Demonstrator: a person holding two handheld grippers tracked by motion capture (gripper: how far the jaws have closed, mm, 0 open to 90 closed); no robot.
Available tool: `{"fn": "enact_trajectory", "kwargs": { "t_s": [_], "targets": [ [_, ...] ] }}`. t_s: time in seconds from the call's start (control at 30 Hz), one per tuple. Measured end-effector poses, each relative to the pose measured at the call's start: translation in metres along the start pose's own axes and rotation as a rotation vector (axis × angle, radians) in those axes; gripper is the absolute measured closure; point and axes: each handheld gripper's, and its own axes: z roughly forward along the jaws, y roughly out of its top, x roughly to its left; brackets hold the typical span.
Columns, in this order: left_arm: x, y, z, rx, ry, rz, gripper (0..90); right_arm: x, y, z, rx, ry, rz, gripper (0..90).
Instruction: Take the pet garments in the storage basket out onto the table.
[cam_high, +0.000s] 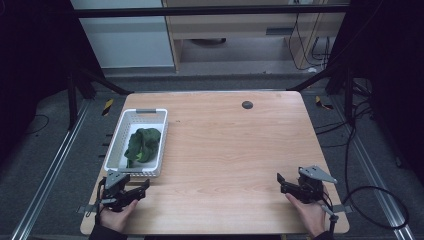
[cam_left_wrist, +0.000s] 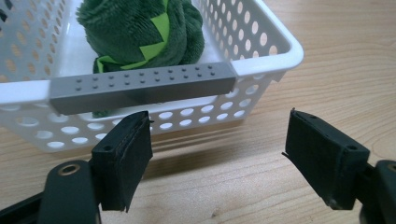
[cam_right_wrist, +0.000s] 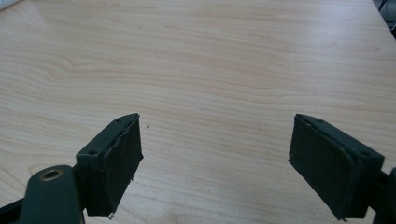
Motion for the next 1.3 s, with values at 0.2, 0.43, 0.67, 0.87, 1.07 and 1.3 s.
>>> {"fn": "enact_trajectory", "kwargs": {
  "t_s": [0.2,0.43,0.67,0.87,1.07,1.3],
  "targets": [
    [0.0,0.001,-0.004,0.002,0.013,-0.002,21.4,-0.002,-0.003,0.0,0.01,0.014,-0.004,17.1],
    [0.001,0.006,-0.015,-0.02,0.017,-0.01,20.4,-0.002,-0.004,-0.004,0.015,0.013,-0.009,16.9],
    [0.01,0.012,-0.025,-0.055,0.02,-0.034,20.4,0.002,-0.003,-0.003,0.016,0.03,-0.029,16.2],
    [0.015,0.017,-0.031,-0.07,0.029,-0.047,20.4,0.004,-0.003,-0.002,0.019,0.034,-0.034,15.8],
    [0.022,0.024,-0.039,-0.085,0.043,-0.044,20.2,0.005,-0.004,-0.002,0.024,0.036,-0.033,15.8],
    [0.025,0.03,-0.042,-0.079,0.033,-0.049,20.0,0.006,-0.004,0.0,0.028,0.037,-0.036,15.5]
  ]
}}
